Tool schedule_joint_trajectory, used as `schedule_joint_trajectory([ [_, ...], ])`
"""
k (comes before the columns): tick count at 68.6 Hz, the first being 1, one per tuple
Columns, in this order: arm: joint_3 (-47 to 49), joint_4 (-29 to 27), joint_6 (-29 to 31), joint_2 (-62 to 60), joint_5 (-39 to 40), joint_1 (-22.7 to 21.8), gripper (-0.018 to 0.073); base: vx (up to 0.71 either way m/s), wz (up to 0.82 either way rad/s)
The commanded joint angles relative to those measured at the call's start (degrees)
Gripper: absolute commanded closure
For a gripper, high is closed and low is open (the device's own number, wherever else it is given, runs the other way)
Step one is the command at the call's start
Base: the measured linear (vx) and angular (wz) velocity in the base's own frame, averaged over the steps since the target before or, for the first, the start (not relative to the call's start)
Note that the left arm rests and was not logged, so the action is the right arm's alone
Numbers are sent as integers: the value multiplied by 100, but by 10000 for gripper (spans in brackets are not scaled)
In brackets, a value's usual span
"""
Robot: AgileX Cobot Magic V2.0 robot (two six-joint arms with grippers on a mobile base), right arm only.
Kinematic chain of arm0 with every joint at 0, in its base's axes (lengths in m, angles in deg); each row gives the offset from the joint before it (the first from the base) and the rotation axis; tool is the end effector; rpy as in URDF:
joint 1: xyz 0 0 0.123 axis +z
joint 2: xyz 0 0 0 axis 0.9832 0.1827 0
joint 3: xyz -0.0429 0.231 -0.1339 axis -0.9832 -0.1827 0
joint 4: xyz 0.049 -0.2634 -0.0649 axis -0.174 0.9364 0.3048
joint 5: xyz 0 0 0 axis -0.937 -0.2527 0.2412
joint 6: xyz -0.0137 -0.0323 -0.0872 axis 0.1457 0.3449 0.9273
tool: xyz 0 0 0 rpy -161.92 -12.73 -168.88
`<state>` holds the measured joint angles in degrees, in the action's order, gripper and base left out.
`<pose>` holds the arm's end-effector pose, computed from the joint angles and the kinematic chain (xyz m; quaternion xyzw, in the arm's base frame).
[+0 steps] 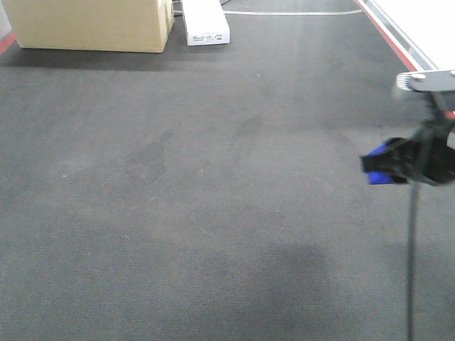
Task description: Pour parts from conveyor to right shelf
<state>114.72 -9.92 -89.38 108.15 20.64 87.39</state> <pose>0.2837 0.0352 0.2877 -0.0591 0.9217 0.0034 0.3833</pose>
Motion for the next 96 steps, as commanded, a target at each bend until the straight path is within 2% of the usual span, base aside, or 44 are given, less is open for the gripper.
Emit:
schedule_joint_trajectory([
  [1, -306, 106, 29, -828, 668, -20, 568, 0, 0],
  [30, -1940, 239, 34, -3868, 1389, -20, 568, 0, 0],
  [40, -2624, 258, 344, -4763, 1703, -20, 568, 0, 0],
  [49, -3087, 233, 305, -5388, 1950, -20, 568, 0, 0],
  [66, -3667, 238, 304, -5917, 2615, -20, 568, 0, 0],
  [96, -3664, 226, 249, -5933, 2649, -20, 568, 0, 0],
])
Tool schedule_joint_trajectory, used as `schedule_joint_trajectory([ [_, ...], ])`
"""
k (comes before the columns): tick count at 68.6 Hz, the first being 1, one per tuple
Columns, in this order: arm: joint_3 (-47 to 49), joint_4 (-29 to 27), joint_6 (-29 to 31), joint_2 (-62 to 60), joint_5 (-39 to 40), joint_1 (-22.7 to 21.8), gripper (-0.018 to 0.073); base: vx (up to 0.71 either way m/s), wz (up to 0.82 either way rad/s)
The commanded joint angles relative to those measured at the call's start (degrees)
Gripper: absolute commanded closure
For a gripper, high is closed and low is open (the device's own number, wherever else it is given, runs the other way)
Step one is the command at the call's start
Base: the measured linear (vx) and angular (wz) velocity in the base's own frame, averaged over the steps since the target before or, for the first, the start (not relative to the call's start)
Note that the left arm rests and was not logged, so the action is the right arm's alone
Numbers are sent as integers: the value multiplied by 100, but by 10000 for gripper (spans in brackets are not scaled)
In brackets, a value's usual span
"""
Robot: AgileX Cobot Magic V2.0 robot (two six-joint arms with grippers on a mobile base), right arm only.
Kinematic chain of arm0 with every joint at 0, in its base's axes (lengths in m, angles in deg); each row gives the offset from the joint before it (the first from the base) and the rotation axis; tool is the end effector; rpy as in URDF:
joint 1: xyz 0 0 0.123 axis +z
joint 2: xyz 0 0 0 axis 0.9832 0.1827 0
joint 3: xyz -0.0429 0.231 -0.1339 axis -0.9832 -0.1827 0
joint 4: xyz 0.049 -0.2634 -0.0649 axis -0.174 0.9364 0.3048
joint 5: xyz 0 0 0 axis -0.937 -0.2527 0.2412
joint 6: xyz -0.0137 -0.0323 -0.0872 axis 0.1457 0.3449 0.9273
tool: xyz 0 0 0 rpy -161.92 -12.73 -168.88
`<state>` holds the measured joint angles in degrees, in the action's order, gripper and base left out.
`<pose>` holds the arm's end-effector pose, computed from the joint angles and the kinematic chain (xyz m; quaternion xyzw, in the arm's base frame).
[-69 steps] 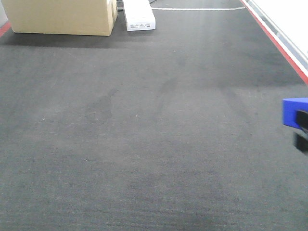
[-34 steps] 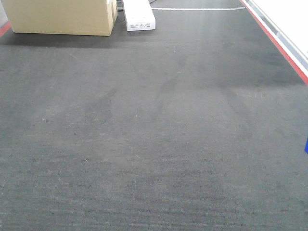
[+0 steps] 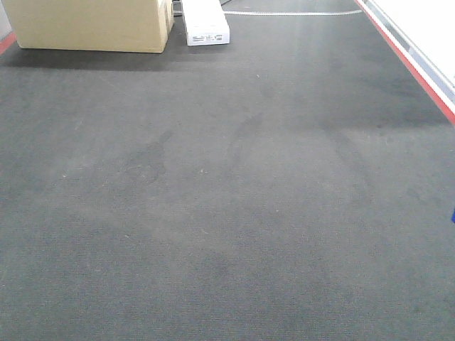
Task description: Pour parts from conveyor to right shelf
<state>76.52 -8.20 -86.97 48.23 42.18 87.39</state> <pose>0.1035 0.0122 0.2759 -0.0742 0.7139 0.0073 0.6963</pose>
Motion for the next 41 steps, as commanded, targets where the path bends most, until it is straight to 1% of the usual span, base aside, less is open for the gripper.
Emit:
schedule_joint_trajectory([
  [1, 157, 54, 8, 60, 495, -20, 568, 0, 0],
  [41, 157, 52, 8, 60, 502, -20, 568, 0, 0],
])
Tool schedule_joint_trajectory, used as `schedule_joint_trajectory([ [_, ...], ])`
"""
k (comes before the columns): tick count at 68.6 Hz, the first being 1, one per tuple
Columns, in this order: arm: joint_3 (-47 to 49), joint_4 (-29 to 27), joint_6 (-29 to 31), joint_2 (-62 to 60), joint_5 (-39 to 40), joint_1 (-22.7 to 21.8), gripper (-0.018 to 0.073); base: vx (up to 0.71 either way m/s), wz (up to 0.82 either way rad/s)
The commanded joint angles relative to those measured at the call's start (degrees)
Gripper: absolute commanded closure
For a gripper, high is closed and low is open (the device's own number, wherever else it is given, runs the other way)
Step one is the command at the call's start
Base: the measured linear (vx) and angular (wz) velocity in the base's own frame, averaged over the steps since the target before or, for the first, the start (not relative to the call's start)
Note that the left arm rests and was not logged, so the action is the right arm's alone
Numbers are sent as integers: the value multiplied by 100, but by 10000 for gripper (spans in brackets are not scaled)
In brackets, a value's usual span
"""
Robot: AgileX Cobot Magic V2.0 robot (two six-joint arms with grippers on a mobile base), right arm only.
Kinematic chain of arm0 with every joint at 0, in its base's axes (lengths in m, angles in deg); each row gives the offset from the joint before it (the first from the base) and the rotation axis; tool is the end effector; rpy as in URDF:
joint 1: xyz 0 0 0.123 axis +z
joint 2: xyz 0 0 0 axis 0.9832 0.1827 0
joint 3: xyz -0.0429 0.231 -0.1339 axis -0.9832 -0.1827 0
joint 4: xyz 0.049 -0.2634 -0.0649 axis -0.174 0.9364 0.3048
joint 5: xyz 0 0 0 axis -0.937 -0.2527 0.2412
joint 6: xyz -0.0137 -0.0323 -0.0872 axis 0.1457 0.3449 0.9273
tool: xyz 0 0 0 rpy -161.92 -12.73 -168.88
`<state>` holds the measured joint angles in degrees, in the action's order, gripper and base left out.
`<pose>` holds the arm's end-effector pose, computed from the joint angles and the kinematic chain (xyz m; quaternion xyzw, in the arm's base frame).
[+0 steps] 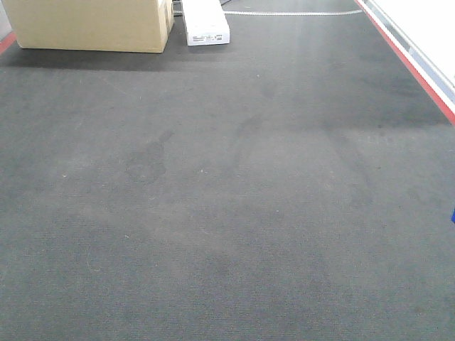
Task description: Pour parts from conveyor to right shelf
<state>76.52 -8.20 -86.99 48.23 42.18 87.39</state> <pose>0.1035 0.0122 0.2759 -0.0741 0.7139 0.0074 0.6963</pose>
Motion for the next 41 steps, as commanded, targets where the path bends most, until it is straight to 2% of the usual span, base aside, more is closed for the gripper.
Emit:
schedule_joint_trajectory([
  [1, 157, 52, 10, 60, 502, -20, 568, 0, 0],
  [41, 157, 52, 10, 60, 502, -20, 568, 0, 0],
])
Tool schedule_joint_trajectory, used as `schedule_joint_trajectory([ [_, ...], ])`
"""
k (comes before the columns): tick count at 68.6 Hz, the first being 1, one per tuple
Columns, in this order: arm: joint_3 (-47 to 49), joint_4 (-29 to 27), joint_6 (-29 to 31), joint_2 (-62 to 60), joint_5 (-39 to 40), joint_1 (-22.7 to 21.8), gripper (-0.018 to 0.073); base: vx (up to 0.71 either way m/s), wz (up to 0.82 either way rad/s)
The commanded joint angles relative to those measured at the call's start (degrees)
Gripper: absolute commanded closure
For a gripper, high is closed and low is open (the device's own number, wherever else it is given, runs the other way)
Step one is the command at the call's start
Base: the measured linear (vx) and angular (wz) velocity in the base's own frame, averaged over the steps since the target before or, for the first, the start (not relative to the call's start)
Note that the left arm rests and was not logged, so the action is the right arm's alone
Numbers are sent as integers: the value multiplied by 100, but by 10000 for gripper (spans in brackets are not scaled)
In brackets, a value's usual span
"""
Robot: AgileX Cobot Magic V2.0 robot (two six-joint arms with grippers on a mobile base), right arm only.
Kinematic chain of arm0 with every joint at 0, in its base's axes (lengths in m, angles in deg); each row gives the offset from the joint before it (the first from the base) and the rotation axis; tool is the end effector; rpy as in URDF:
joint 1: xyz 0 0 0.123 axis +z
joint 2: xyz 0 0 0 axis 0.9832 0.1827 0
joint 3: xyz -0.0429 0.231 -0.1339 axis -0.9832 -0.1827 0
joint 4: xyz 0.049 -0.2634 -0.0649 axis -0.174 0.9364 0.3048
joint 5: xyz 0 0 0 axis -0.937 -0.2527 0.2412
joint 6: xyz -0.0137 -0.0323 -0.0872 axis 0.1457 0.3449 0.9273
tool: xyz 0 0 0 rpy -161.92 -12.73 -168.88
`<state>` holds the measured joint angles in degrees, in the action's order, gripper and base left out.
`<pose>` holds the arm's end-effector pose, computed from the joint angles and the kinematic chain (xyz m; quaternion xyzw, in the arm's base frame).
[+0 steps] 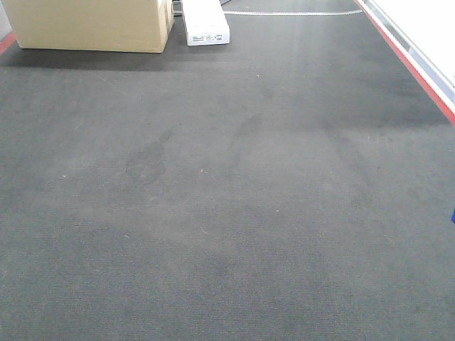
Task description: Pour parts from conveyor to right shelf
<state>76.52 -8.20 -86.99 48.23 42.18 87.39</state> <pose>0.1035 0.0122 0.2759 -0.0741 0.7139 0.0074 0.6963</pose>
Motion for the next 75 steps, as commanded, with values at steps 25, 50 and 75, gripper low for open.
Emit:
schedule_joint_trajectory([
  [25, 157, 52, 10, 60, 496, -20, 568, -3, 1],
  [50, 157, 52, 10, 60, 496, -20, 568, -19, -5],
  [75, 157, 52, 10, 60, 507, -20, 568, -28, 3],
])
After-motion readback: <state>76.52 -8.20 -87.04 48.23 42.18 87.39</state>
